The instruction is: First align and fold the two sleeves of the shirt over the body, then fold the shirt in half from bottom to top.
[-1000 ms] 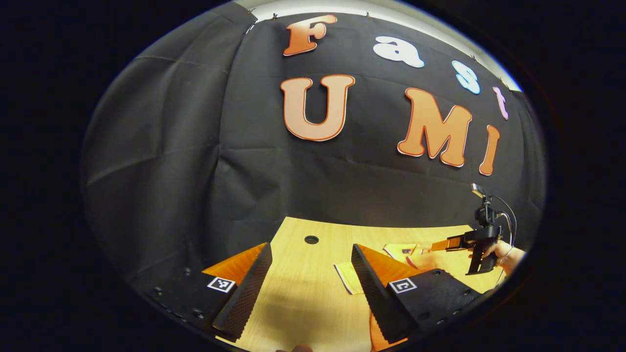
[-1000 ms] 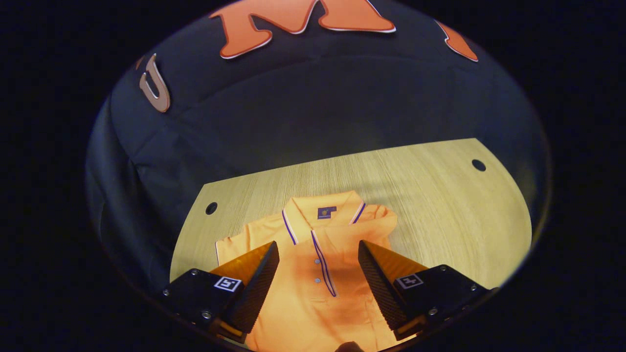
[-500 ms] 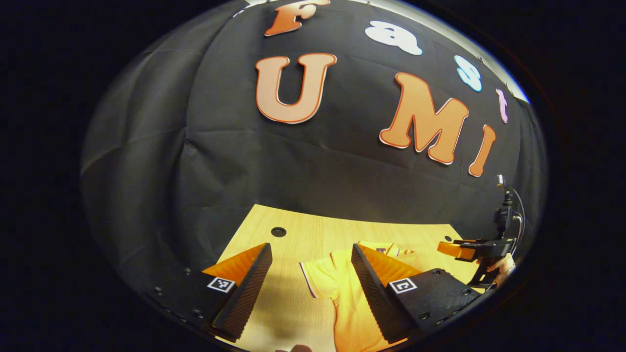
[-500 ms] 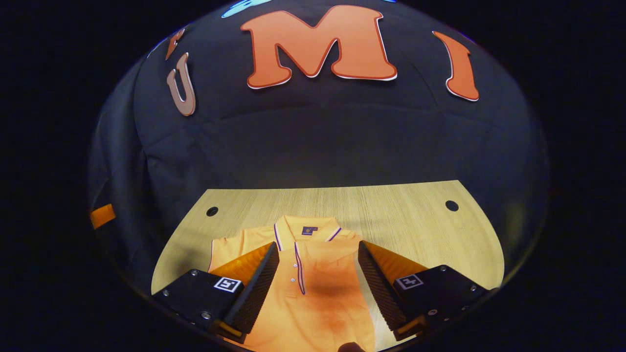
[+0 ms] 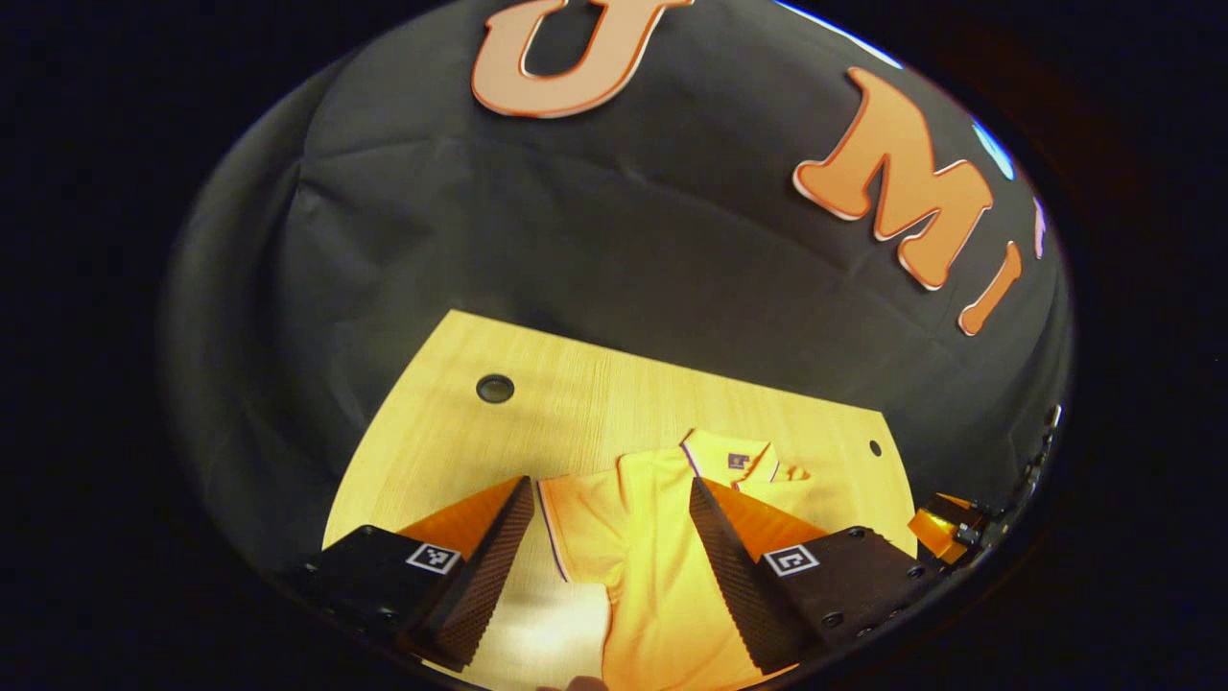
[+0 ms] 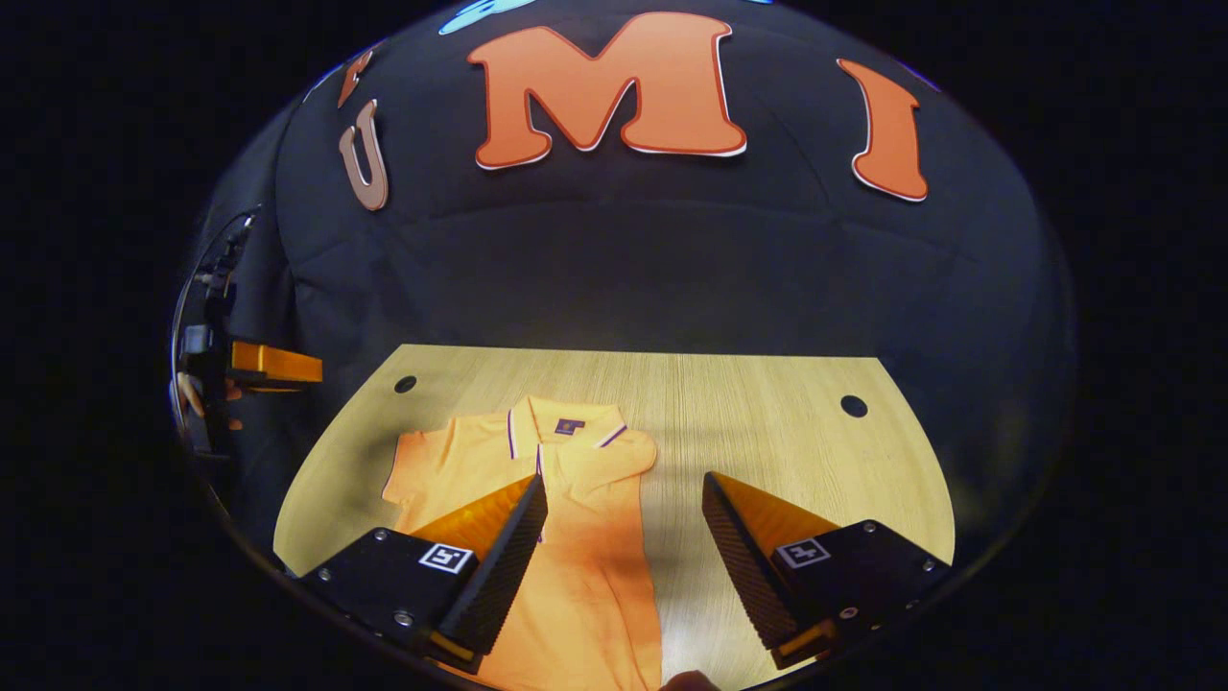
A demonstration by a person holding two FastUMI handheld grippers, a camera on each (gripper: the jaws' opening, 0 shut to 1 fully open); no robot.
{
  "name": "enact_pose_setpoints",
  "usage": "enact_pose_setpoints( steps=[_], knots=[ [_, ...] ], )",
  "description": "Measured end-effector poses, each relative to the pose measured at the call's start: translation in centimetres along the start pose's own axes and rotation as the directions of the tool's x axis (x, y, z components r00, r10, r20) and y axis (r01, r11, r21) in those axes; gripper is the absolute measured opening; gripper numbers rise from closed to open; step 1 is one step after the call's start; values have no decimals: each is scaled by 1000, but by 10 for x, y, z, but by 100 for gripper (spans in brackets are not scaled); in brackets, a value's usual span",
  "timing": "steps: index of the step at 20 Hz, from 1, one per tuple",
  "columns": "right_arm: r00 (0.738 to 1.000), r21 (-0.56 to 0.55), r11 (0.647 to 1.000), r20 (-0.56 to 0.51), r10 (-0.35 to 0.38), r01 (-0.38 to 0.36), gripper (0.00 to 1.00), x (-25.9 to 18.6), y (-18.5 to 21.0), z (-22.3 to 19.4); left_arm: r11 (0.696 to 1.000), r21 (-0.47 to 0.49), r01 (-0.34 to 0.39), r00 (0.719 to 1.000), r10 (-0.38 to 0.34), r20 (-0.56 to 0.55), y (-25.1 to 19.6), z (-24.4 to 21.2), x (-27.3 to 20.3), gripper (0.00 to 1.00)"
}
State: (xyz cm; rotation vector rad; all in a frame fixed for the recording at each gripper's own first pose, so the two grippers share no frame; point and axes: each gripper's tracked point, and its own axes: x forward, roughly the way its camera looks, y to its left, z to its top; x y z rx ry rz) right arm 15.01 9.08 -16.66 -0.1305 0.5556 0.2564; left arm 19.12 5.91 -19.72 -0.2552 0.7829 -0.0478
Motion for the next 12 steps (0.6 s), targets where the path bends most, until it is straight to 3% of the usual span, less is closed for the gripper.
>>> enact_pose_setpoints(
  steps=[3, 10, 12],
  knots=[
    [999, 28, 999, -49, 24, -22, 99, 1, -3, -22, 999, -31, -43, 992, 39, -122, 10, -24, 46, 98],
    [995, 93, 995, -89, 49, -41, 99, -2, -18, -41, 986, -95, -135, 921, 90, -378, 39, -93, 117, 99],
    [994, 133, 990, -92, 60, -48, 99, -4, -22, -43, 986, -55, -158, 904, 122, -409, 46, -104, 127, 99]
  ],
)
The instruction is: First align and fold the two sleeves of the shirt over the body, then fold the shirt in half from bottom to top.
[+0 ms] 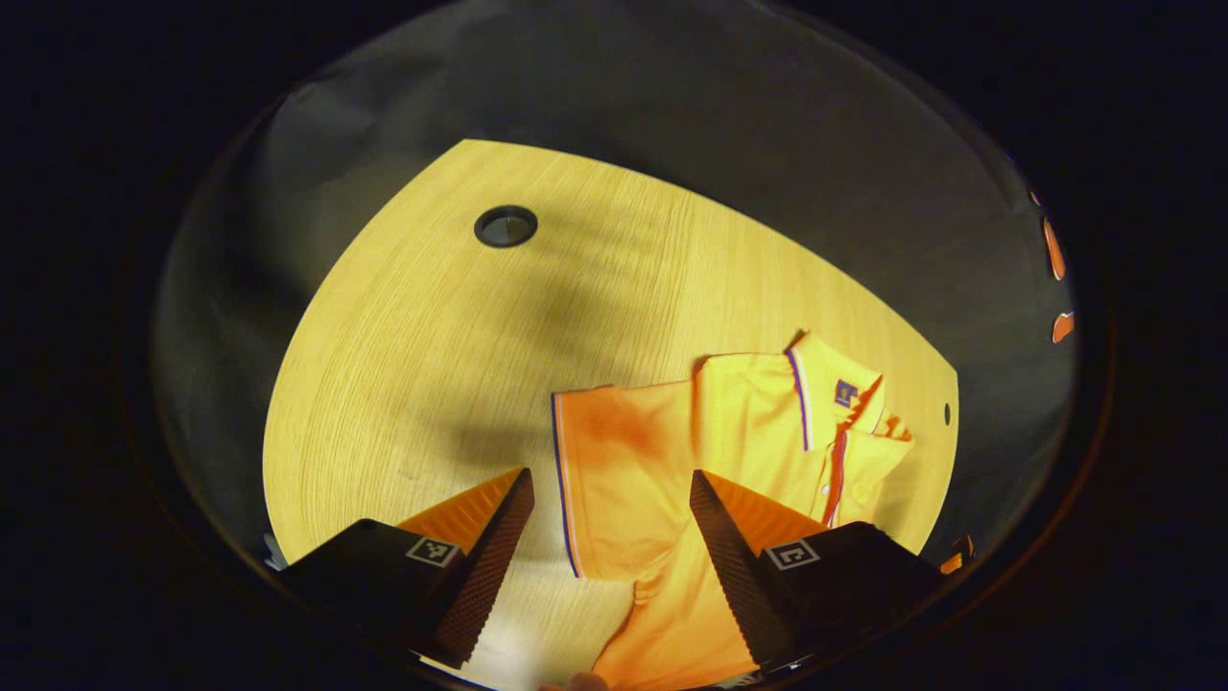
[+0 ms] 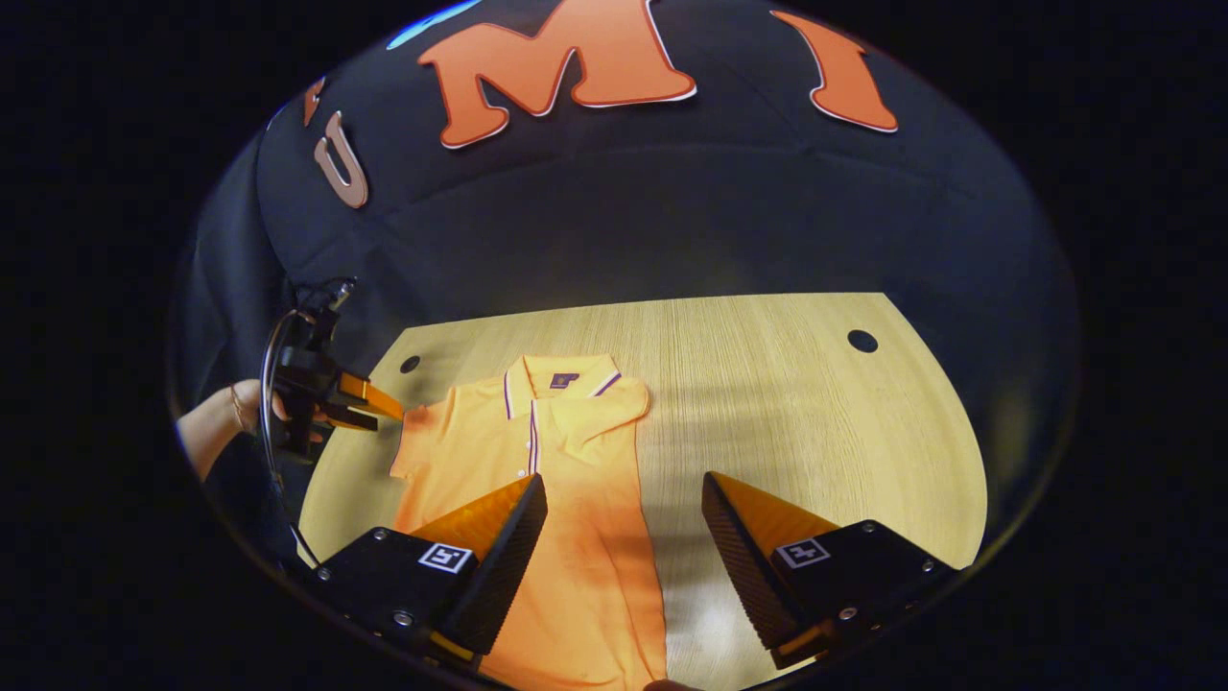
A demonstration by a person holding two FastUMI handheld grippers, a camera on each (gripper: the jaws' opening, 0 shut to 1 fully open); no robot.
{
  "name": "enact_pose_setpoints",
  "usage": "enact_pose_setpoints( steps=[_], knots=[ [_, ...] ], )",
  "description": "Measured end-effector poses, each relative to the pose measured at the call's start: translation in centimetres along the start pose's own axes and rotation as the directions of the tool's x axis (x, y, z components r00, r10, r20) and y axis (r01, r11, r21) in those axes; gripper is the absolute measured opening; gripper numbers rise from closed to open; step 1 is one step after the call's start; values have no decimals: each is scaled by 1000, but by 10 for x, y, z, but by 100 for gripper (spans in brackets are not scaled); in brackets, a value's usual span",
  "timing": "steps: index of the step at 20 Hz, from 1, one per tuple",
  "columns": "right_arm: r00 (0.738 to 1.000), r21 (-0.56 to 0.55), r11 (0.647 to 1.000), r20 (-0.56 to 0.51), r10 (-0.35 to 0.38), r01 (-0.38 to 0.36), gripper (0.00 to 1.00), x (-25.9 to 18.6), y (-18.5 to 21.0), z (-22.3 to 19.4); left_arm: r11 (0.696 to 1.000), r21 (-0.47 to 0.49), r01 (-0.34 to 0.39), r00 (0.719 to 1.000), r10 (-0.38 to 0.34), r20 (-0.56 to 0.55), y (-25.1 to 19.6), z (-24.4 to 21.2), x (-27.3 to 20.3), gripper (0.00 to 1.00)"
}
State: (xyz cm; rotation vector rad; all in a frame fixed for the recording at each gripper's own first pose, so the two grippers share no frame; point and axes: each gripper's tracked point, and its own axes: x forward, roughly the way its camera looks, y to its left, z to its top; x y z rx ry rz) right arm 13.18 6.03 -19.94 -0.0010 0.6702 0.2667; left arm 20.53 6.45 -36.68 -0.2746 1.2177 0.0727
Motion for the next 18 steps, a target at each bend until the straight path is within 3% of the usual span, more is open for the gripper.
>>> enact_pose_setpoints(
  steps=[14, 16, 18],
  knots=[
    [999, 137, 990, -38, -2, 8, 99, -6, -26, -20, 975, 152, -161, 982, 173, -70, 21, -24, 36, 98],
    [999, 146, 989, -45, 1, 5, 99, -7, -28, -24, 976, 140, -165, 983, 175, -60, 16, -24, 34, 95],
    [999, 158, 987, -47, 8, 0, 99, -8, -28, -27, 977, 129, -168, 983, 176, -54, 8, -25, 37, 82]
  ],
)
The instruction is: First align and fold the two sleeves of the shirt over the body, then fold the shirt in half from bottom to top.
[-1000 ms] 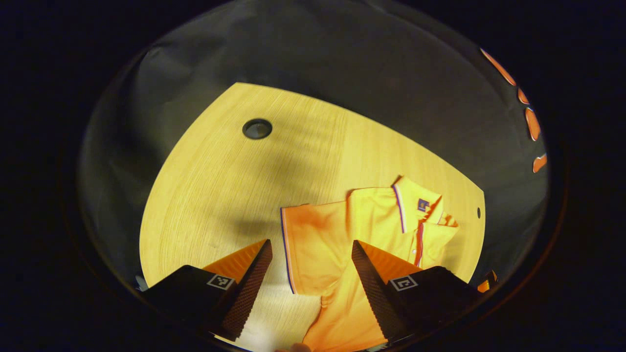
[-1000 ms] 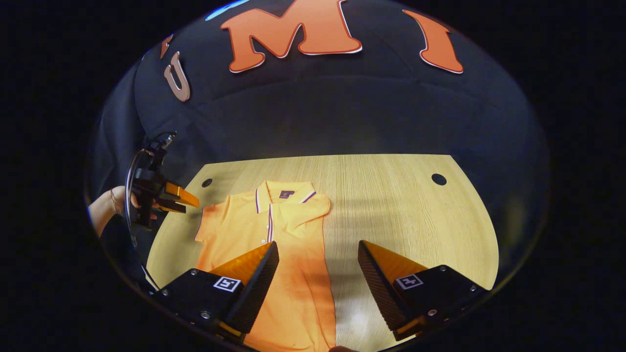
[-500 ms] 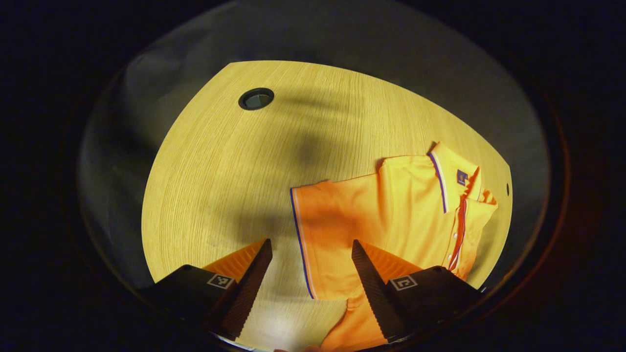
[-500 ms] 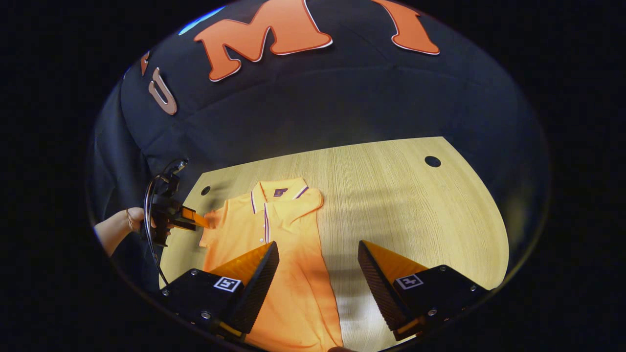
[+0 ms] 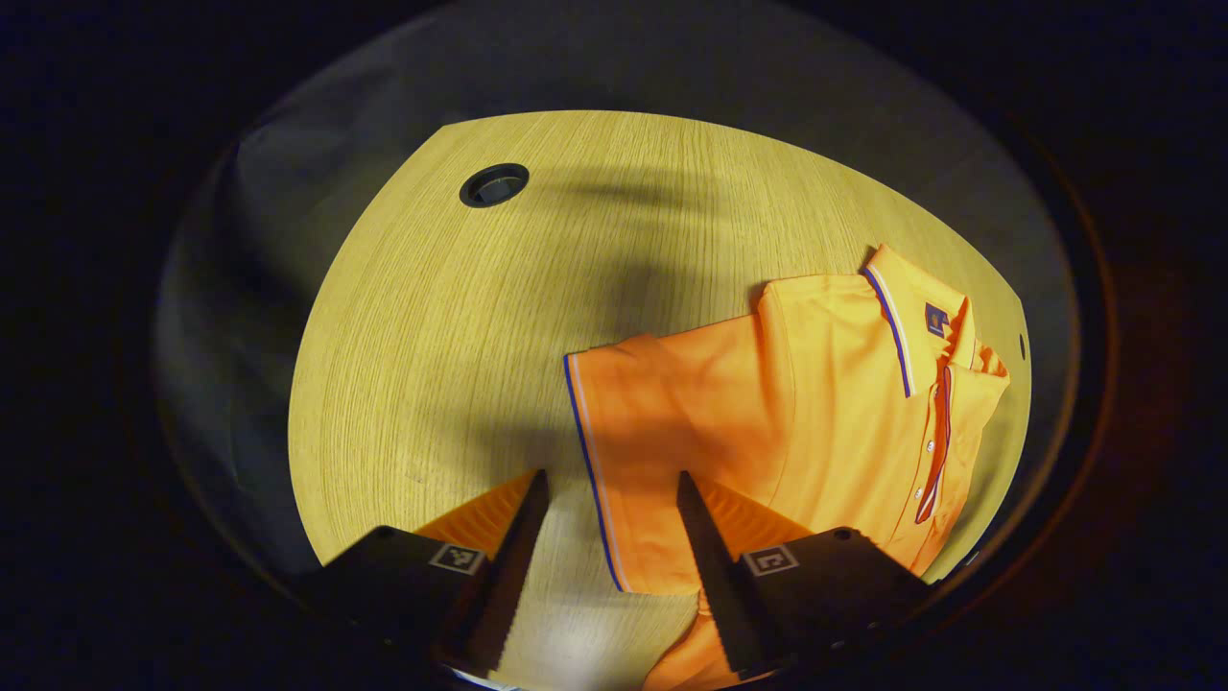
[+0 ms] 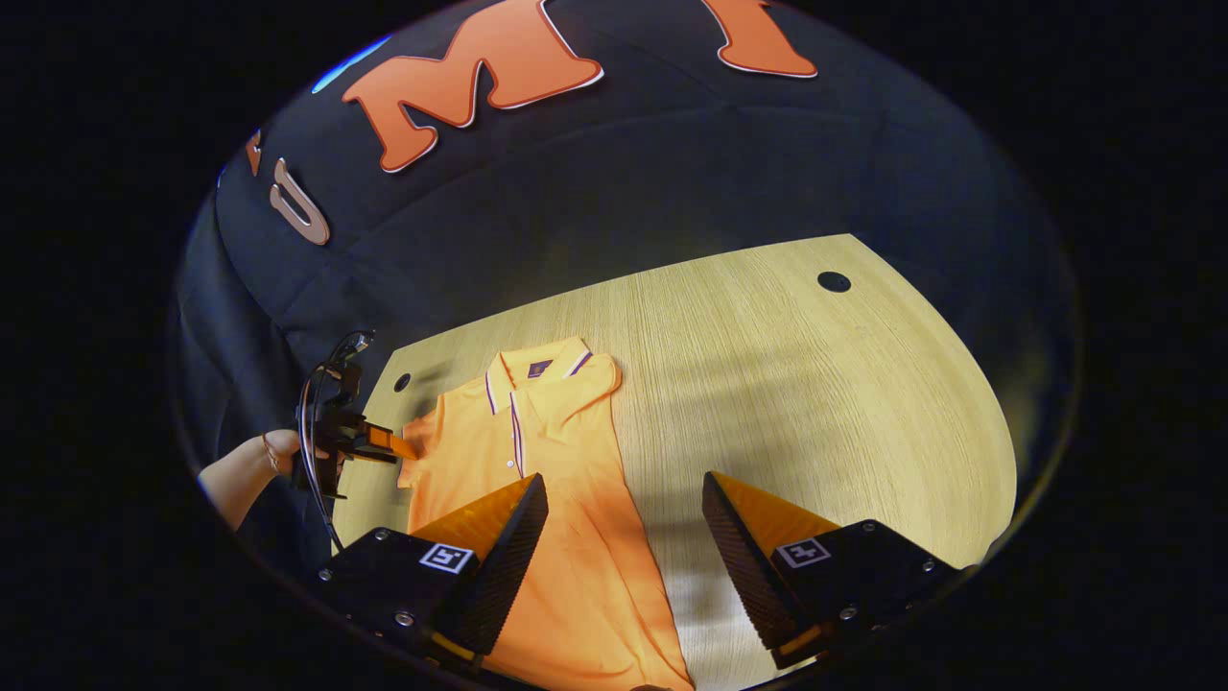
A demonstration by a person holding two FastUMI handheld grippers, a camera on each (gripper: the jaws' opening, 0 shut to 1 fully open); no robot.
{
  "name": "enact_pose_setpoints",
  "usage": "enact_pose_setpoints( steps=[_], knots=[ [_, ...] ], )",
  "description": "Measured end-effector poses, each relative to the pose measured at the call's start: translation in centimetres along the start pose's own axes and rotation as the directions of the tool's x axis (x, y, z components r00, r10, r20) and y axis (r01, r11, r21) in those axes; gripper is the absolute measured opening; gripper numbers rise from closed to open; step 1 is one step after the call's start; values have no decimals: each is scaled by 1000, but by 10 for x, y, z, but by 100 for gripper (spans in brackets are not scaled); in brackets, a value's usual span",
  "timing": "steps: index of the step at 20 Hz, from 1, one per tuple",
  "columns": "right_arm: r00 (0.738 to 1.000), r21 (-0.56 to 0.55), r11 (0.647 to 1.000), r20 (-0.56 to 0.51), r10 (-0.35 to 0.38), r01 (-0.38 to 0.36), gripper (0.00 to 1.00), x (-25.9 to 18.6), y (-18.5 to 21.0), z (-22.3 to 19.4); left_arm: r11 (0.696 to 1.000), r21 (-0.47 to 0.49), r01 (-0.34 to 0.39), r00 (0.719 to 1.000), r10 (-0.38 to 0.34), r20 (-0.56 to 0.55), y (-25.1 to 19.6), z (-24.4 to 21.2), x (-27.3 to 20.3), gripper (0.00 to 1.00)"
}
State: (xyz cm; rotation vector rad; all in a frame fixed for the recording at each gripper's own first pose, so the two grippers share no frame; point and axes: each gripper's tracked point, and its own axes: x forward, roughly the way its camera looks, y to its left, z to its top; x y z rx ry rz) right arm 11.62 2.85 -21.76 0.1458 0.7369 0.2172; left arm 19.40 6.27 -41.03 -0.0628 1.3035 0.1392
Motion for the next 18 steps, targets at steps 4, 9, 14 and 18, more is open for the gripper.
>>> enact_pose_setpoints(
  steps=[4, 9, 14, 18],
  knots=[
    [1000, 21, 1000, 9, 8, -8, 99, -8, -5, -3, 1000, -29, 10, 999, -9, 49, -15, 2, 1, 8],
    [1000, 40, 999, 21, 16, -17, 99, -18, -15, -9, 999, 40, 35, 994, -39, 100, -17, 1, -14, 1],
    [999, 43, 998, 38, 36, -38, 99, -27, -19, -7, 995, 90, 39, 985, -53, 163, -33, 10, -53, 1],
    [996, 47, 996, 61, 68, -71, 99, -36, -17, -1, 988, 117, 102, 970, -125, 209, -75, 16, -88, 1]
  ],
)
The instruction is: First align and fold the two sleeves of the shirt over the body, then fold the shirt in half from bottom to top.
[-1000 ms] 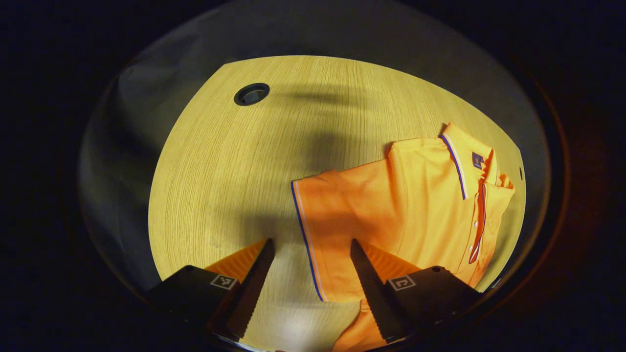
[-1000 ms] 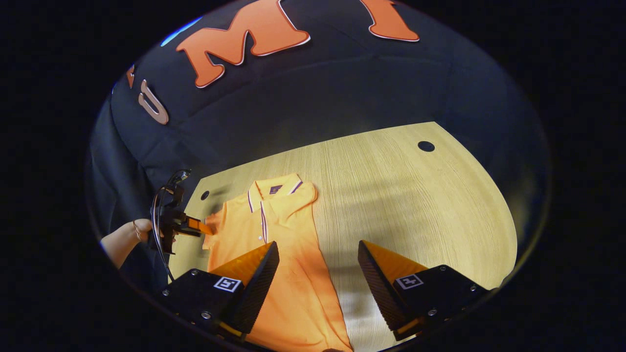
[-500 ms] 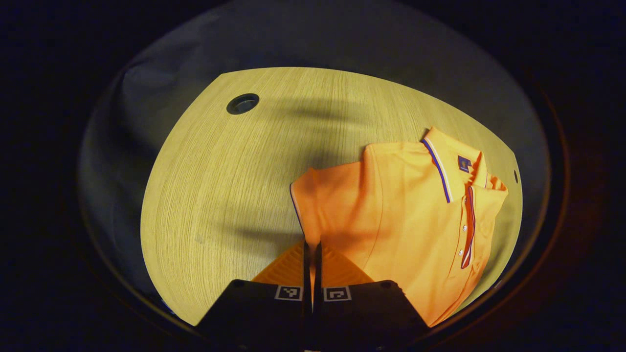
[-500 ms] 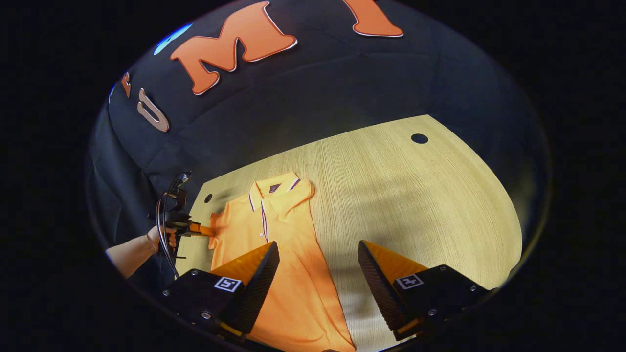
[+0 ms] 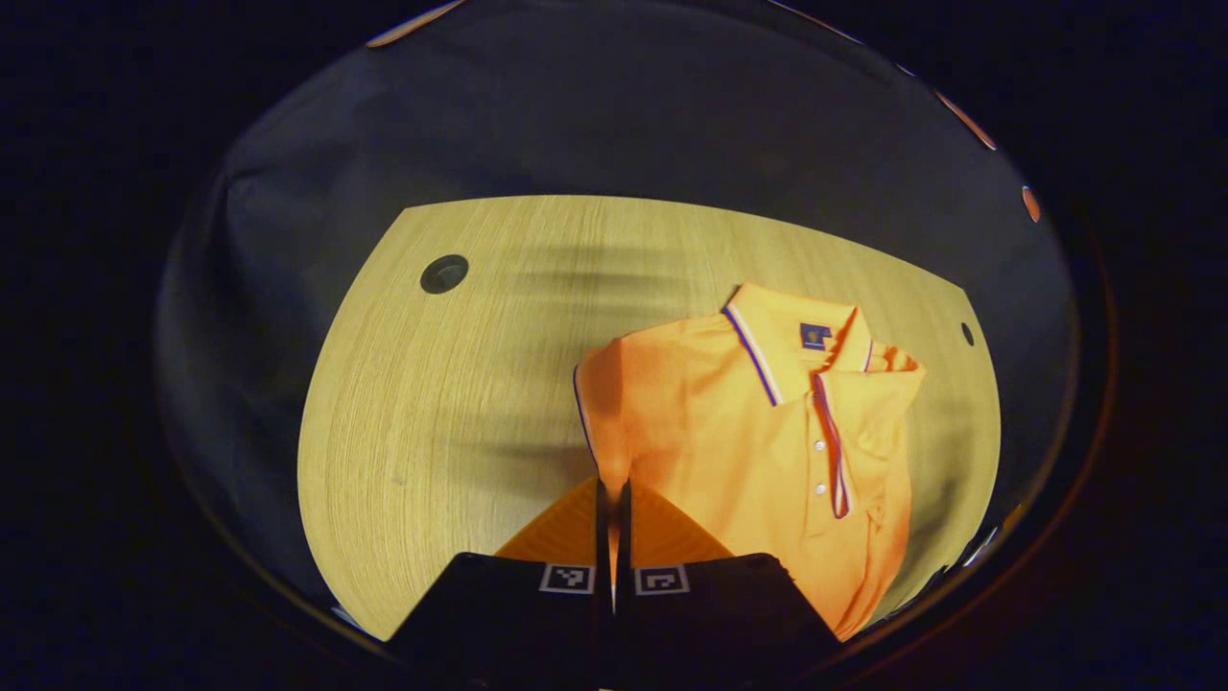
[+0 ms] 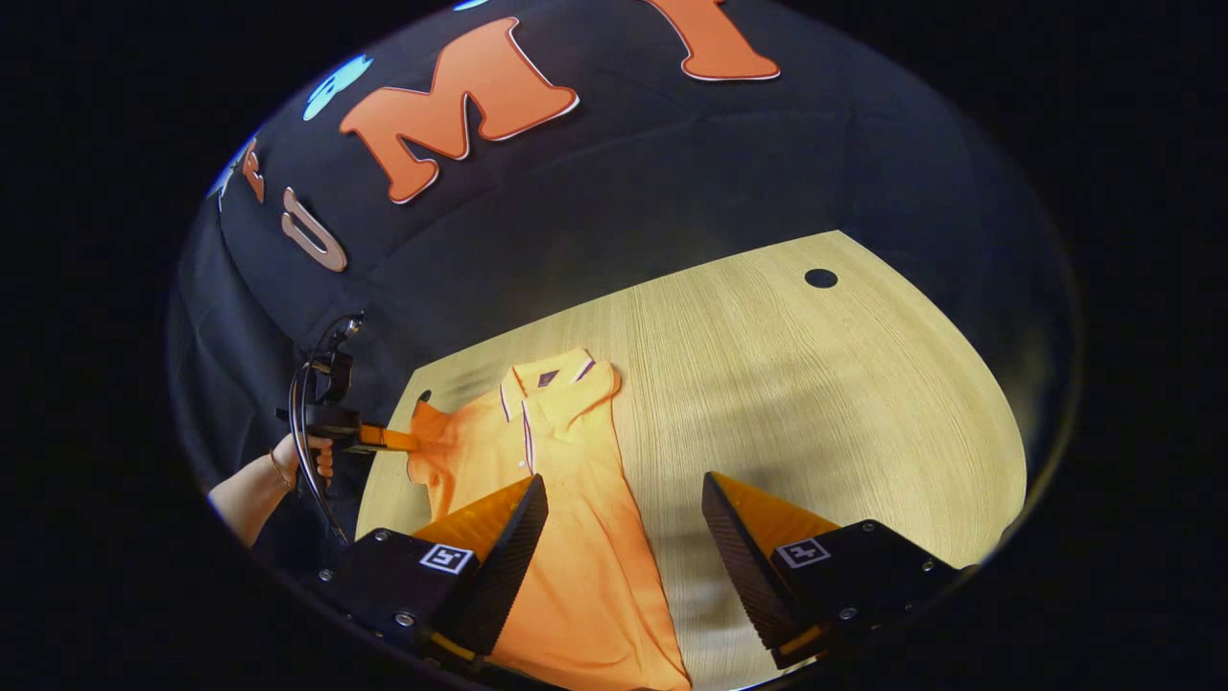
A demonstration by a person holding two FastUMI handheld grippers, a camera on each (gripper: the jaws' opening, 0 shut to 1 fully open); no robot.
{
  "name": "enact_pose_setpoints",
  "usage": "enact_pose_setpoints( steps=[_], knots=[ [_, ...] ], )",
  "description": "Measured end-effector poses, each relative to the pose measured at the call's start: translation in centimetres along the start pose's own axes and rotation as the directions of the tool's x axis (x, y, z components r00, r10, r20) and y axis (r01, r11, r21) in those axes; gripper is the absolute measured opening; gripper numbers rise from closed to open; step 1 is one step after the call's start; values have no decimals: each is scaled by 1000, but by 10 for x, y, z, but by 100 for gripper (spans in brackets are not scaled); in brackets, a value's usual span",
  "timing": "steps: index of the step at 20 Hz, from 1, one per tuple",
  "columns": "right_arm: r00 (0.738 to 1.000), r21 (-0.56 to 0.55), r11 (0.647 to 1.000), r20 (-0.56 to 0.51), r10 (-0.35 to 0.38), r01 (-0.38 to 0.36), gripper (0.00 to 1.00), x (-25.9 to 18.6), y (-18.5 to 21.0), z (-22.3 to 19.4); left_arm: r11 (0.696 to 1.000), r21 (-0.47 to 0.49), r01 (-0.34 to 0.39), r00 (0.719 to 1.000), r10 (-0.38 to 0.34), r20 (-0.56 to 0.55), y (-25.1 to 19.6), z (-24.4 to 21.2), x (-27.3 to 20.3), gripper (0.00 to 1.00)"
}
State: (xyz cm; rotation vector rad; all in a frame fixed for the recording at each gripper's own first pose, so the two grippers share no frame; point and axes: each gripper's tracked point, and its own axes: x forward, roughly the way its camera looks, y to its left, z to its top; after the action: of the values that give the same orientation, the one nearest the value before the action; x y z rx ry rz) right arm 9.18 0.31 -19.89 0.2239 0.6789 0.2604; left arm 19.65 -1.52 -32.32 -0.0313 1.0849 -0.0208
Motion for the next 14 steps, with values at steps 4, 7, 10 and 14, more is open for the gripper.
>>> enact_pose_setpoints(
  steps=[4, 7, 10, 14],
  knots=[
    [1000, -16, 1000, 14, 1, -1, 99, -9, -6, 0, 998, 61, 24, 999, -26, 24, -40, 7, -17, 1],
    [1000, -8, 1000, 24, 9, -9, 99, -18, -11, 0, 993, 101, 52, 998, -54, 15, -75, 5, -21, 1],
    [1000, -3, 1000, 30, 2, -2, 99, -25, -21, -4, 986, 137, 92, 996, -92, -4, -113, -1, -21, 1],
    [999, -7, 1000, 30, -23, 23, 98, -31, -37, -13, 974, 197, 111, 994, -110, -13, -156, -6, -12, 1]
  ],
)
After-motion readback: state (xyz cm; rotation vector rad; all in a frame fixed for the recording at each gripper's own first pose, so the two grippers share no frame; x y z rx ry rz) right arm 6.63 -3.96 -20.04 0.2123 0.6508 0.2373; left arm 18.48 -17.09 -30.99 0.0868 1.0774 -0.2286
